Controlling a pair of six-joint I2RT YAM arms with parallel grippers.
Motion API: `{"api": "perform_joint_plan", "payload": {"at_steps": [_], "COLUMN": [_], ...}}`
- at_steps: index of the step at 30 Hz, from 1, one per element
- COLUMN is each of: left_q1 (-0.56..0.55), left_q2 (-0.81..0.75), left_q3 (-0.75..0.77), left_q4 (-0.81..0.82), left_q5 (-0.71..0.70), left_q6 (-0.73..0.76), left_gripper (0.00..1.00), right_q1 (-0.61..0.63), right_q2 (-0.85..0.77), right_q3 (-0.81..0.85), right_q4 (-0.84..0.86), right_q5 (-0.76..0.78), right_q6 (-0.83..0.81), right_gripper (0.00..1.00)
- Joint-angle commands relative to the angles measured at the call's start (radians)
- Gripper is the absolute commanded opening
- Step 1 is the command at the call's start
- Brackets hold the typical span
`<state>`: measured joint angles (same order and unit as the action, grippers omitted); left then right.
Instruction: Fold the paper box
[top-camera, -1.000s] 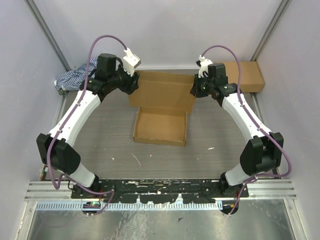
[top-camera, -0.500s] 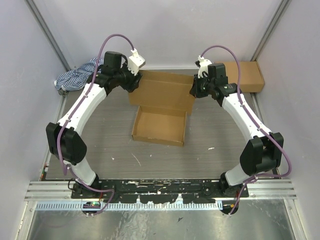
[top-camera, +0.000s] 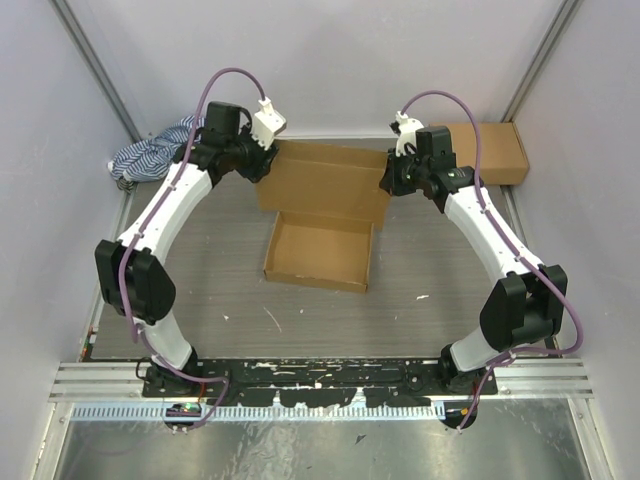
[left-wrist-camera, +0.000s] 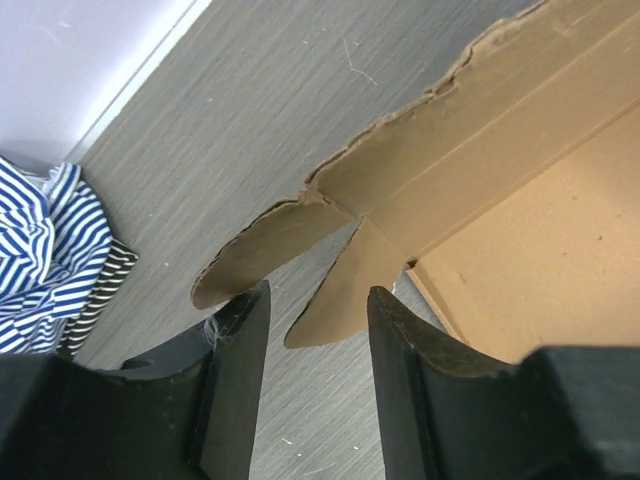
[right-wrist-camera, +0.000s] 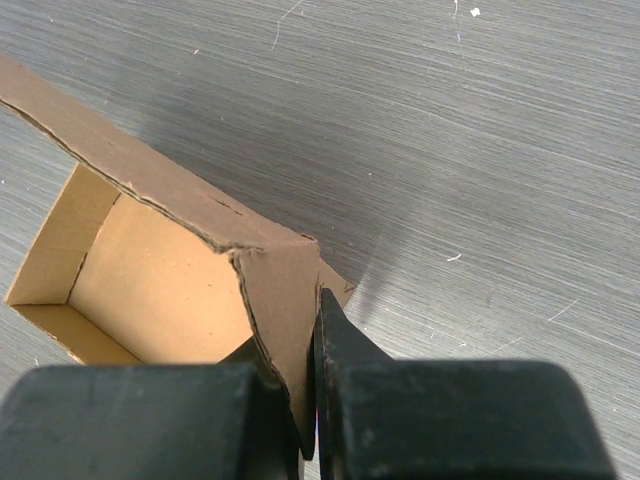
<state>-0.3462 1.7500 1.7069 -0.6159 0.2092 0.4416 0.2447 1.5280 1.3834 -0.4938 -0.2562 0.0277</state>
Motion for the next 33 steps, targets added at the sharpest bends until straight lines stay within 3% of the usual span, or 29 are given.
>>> {"api": "perform_joint_plan", "payload": {"at_steps": [1, 9, 15, 28, 33], "left_q1": [0.007, 0.005, 0.005, 0.006, 0.006], "left_q2": [0.026, 0.063, 0.089, -0.05, -0.1], "left_q3": [0.062, 0.164, 0.207, 0.016, -0.04], "left_q4": [-0.065, -0.226, -0.302, 0.003, 0.113], "left_q5": [0.082, 0.168, 0.12, 0.04, 0.005], "left_q6": [-0.03, -0.167, -0.32, -0.684, -0.753], "left_gripper": [0.47, 0.23, 0.0, 0.0, 0.0], "right_q1": [0.004, 0.058, 0.111, 0.156, 0.187], "right_q2": [-0.02, 0.007, 0.027, 0.066, 0.056], "right_q3": [0.03, 0.059, 0.085, 0.169, 0.13], "right_q4": [-0.009, -0.032, -0.021, 0.097, 0.184], "right_q5": [-0.043, 0.04, 0.171, 0.328, 0.365], "right_q6": [0.009, 0.069, 0.148, 0.228, 0.227], "right_gripper": [0.01, 0.01, 0.01, 0.01, 0.01]}}
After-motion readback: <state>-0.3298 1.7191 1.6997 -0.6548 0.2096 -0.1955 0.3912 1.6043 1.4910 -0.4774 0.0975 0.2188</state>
